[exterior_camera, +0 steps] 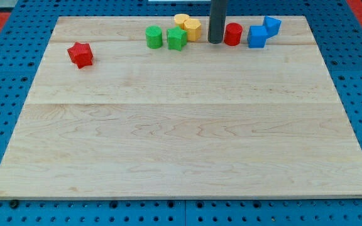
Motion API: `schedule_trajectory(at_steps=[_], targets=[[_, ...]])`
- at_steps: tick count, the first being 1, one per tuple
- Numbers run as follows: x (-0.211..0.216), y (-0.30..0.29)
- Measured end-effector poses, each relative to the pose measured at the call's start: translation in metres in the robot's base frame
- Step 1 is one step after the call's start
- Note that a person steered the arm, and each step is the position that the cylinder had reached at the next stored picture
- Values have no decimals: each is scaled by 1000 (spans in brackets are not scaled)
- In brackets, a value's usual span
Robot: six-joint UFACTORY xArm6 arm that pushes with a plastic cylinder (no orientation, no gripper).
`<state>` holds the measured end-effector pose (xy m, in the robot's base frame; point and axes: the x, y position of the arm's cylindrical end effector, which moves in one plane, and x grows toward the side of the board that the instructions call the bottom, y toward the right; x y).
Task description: Push the red star close to the red circle
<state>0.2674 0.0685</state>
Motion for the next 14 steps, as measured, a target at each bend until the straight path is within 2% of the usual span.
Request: schedule_trajectory(at_steps=[2, 3, 4, 5, 6, 7, 8, 9, 12, 13, 14], targets=[[-14, 32], [7, 11], [77, -40], [147, -141], [170, -283], [147, -346], [108, -357], [48, -343], [51, -169], [68, -213], [79, -282]])
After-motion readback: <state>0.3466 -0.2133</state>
